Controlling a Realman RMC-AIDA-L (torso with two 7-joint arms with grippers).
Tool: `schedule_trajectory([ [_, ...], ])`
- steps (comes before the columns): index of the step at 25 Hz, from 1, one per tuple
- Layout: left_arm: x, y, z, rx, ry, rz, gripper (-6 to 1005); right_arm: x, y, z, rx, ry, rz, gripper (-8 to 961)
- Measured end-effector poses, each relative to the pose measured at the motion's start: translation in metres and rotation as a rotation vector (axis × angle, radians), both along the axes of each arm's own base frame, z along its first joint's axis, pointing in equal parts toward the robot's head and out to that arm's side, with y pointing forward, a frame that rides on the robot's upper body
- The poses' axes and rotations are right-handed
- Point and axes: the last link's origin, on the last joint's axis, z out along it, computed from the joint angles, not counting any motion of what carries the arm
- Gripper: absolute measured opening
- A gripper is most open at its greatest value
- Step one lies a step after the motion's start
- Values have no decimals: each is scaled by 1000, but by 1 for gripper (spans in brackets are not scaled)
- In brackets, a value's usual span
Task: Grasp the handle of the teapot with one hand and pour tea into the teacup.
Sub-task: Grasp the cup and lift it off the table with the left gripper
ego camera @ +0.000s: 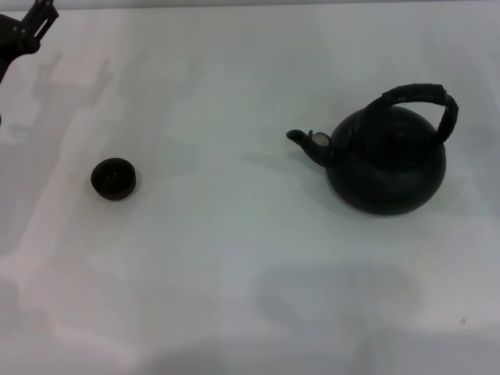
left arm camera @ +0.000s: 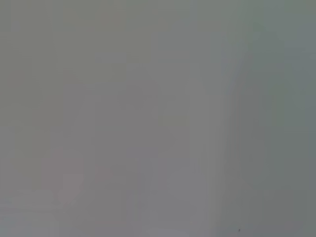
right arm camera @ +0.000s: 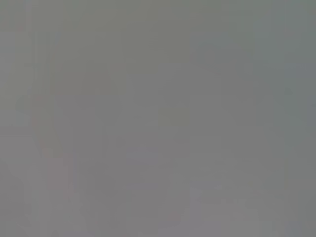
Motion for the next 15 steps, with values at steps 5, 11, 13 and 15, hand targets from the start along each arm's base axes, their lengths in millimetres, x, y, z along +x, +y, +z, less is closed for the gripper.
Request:
schedule_trajectory([
  [5, -1, 0, 0, 0, -1, 2, 875, 0, 2, -1, -9, -4, -4, 853],
  [11, 0, 1, 0, -2, 2, -1, 874, -1, 2, -1, -10, -6, 4, 852],
  [13, 0, 1, 0, -3, 0, 4, 875, -1, 2, -1, -11, -5, 1, 853],
  [15, -1, 1, 0, -5, 0, 9, 875, -1, 2, -1, -11, -5, -1, 853],
])
